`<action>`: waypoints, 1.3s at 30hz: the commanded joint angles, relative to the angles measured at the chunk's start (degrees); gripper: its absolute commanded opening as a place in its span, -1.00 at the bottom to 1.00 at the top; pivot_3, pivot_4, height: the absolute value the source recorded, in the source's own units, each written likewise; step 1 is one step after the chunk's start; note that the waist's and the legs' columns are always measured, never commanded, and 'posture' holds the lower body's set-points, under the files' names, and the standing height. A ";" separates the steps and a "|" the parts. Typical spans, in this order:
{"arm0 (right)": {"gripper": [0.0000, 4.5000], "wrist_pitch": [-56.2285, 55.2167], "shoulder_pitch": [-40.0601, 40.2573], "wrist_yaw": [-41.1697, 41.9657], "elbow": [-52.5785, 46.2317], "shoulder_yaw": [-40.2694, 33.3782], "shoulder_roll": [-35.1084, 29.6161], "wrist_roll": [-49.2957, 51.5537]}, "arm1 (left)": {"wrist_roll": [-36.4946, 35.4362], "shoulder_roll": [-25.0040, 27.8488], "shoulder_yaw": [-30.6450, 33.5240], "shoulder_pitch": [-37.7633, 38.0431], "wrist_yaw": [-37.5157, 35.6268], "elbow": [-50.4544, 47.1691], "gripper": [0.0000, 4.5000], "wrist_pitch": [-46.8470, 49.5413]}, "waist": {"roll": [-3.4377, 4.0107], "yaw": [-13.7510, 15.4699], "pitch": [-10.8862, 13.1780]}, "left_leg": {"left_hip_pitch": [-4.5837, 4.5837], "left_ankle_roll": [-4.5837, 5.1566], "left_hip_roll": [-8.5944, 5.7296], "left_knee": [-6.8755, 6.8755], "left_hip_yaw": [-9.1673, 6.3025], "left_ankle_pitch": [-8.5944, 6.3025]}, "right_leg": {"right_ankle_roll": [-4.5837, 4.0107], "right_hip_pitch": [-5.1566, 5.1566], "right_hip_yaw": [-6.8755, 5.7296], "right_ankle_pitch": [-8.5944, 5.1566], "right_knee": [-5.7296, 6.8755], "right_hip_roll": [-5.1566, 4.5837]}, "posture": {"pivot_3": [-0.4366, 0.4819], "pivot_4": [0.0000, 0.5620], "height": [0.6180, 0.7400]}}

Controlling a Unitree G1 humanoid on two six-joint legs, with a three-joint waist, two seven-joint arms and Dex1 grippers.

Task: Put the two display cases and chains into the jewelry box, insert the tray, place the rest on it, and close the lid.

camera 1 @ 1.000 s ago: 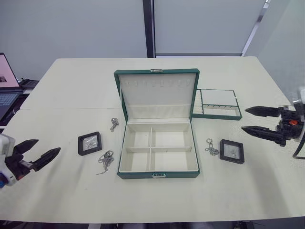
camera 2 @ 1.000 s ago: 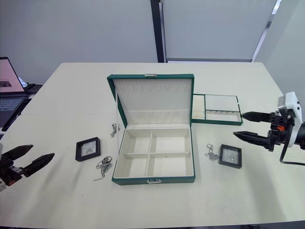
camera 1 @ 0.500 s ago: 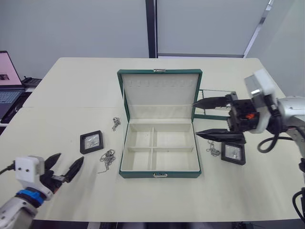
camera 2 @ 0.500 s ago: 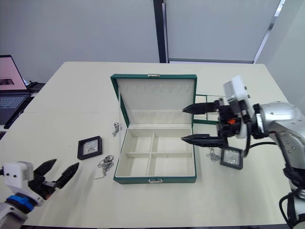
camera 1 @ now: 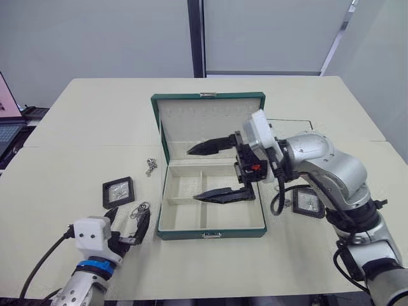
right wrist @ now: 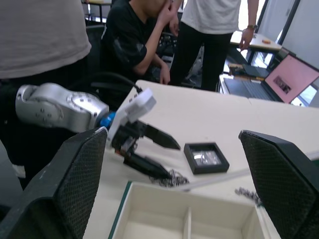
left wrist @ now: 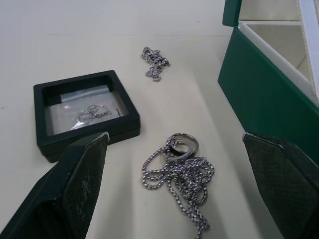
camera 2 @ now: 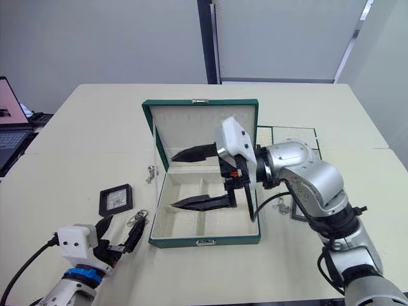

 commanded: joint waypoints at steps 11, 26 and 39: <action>1.00 7.70 -1.64 -2.69 -0.20 2.08 3.31 0.27 | 3.21 -4.36 -3.62 1.10 5.87 4.55 0.99 -8.17 | 0.00 -0.86 0.00 | -0.01 0.04 -0.01 -0.03 -0.01 -0.02 | 0.00 -0.06 0.07 0.00 0.00 0.00 | -0.05 -0.47 1.00; 1.00 6.54 -3.26 0.93 3.05 1.71 2.36 -1.42 | 5.05 -5.20 -7.64 0.01 9.72 7.69 0.99 -7.58 | 0.02 -1.02 0.01 | -0.01 0.06 -0.04 -0.07 0.00 -0.04 | 0.01 -0.26 0.29 0.01 0.00 0.00 | -0.05 -0.47 1.00; 1.00 6.76 -3.43 1.19 3.59 0.56 1.70 -0.90 | 4.18 -4.80 -8.03 1.13 14.42 4.08 0.99 2.86 | 0.03 -0.98 0.00 | -0.01 0.15 -0.04 -0.07 0.00 -0.10 | 0.04 -0.27 0.33 0.02 0.01 -0.02 | -0.05 -0.47 1.00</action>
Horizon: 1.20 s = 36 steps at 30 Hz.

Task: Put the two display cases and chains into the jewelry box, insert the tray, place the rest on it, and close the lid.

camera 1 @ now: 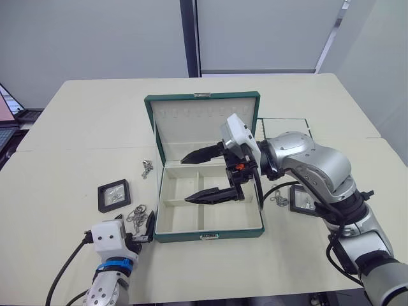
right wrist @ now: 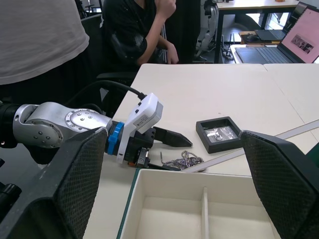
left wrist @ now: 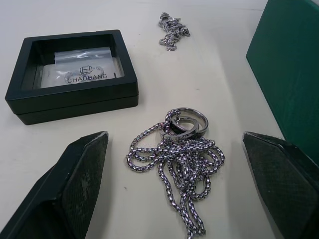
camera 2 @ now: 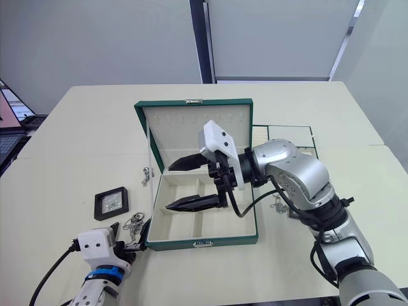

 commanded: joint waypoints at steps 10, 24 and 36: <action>1.00 -0.89 -0.66 -0.22 -1.09 -2.24 -0.07 0.33 | -0.89 2.29 0.72 0.26 1.02 -1.31 0.99 9.81 | 0.04 0.09 -0.03 | 0.01 0.00 0.00 -0.02 -0.04 0.00 | 0.00 0.00 -0.03 0.00 0.02 0.02 | -0.05 -0.47 1.00; 1.00 -0.78 -0.70 -0.21 -0.79 -3.06 -0.19 0.57 | -1.25 2.51 0.28 0.85 0.79 -1.43 -0.06 13.16 | 0.13 0.33 -0.08 | 0.01 0.00 0.00 -0.02 -0.07 0.00 | 0.00 0.02 -0.02 0.00 0.02 0.00 | -0.05 -0.47 1.00; 1.00 -1.54 -0.67 0.04 0.33 -3.37 -0.33 0.26 | -0.98 2.75 0.28 -1.15 1.09 -1.17 -0.98 14.02 | 0.22 0.70 -0.13 | 0.01 0.00 -0.01 -0.02 -0.15 0.00 | 0.00 0.05 -0.07 0.00 0.01 0.00 | -0.05 -0.47 1.00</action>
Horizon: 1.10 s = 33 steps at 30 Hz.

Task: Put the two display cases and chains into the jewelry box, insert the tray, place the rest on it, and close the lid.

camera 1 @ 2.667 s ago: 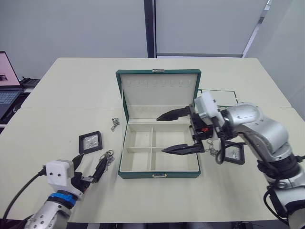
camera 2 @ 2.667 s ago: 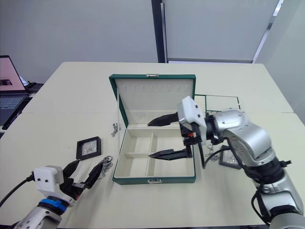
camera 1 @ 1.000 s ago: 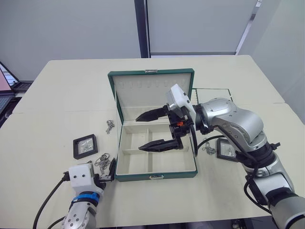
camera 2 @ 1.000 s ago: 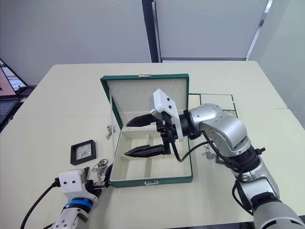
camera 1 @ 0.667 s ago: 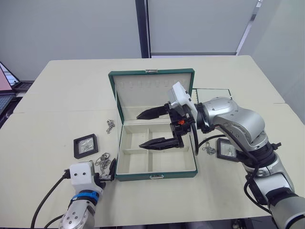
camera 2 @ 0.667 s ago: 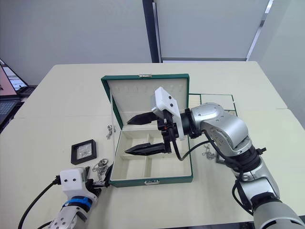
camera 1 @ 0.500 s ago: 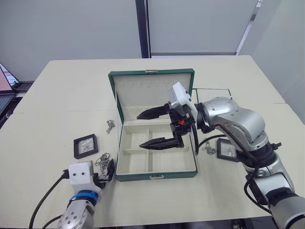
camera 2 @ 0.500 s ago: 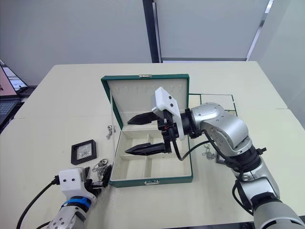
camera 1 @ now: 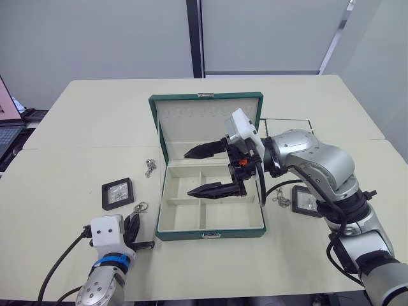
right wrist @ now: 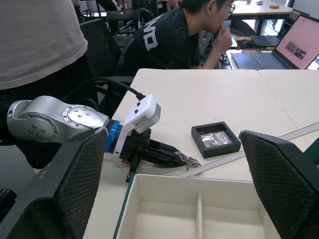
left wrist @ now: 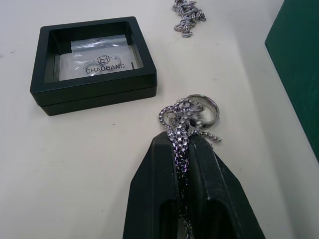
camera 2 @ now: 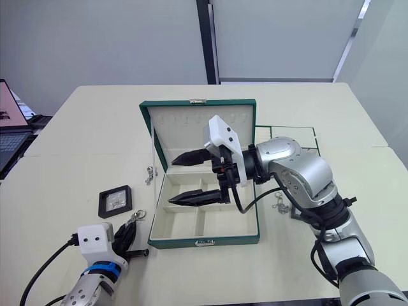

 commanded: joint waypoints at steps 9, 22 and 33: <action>1.00 -1.74 -1.15 1.06 -0.16 -3.76 -0.01 1.62 | 0.79 -0.39 0.71 -0.51 0.14 0.25 -0.98 -3.82 | -0.01 0.64 0.01 | 0.00 0.00 0.00 0.01 0.00 0.00 | 0.00 0.01 0.01 0.00 -0.01 0.00 | -0.05 -0.47 1.00; 1.00 -4.95 -2.03 2.61 3.47 -4.61 0.22 -0.12 | -6.08 1.60 3.44 -6.31 0.07 -13.70 -0.98 -1.13 | -0.19 0.80 0.12 | -0.07 -0.14 0.01 0.00 0.01 0.08 | 0.00 -0.09 -0.01 0.00 0.00 0.05 | -0.05 -0.47 1.00; 1.00 -5.35 -2.68 3.63 4.71 -7.69 -1.95 1.27 | -24.96 12.83 11.98 -12.81 -4.49 -21.51 -0.98 9.51 | -0.20 0.83 0.13 | -0.08 -0.17 0.01 0.00 -0.02 0.09 | 0.00 -0.11 -0.04 0.00 0.02 0.09 | -0.05 -0.47 1.00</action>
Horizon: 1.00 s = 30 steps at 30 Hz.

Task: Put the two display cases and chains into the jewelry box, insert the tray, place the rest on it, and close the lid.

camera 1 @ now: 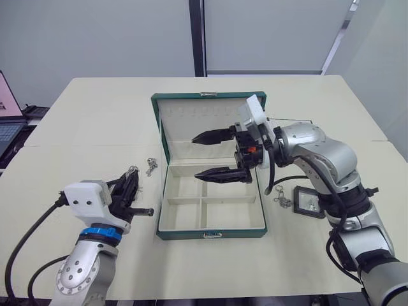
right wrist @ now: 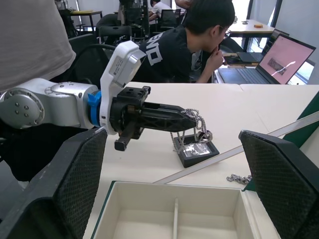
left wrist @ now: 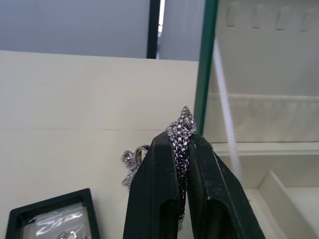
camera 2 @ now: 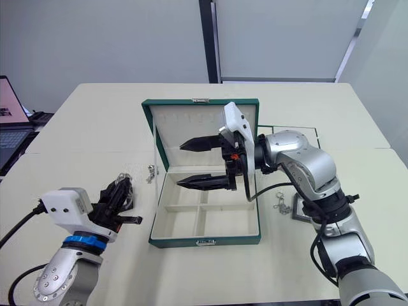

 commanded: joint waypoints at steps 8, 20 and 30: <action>1.00 0.30 -0.29 0.37 -1.19 -7.05 -4.23 3.03 | -28.09 26.95 10.47 -11.94 -15.97 4.73 -0.98 10.80 | 0.02 -0.05 0.02 | 0.02 -0.01 0.00 0.00 -0.02 0.01 | 0.00 0.01 -0.03 0.00 -0.02 0.04 | -0.05 -0.47 1.00; 1.00 0.10 4.30 -5.35 -5.66 -8.74 -5.95 2.64 | -17.96 35.65 -6.87 -28.46 -34.05 22.45 -0.98 9.22 | 0.07 -1.00 0.11 | -0.01 -0.04 0.00 -0.08 0.03 0.03 | 0.00 -0.06 0.00 0.00 -0.01 0.09 | -0.05 -0.47 1.00; 1.00 2.17 8.39 -11.80 -12.02 -9.68 -5.91 3.95 | -5.26 35.13 -17.52 -35.33 -46.09 34.63 -0.98 3.02 | 0.07 -1.35 0.11 | -0.04 -0.05 0.00 -0.07 -0.02 0.03 | 0.00 -0.08 -0.04 0.00 0.01 0.10 | -0.05 -0.47 1.00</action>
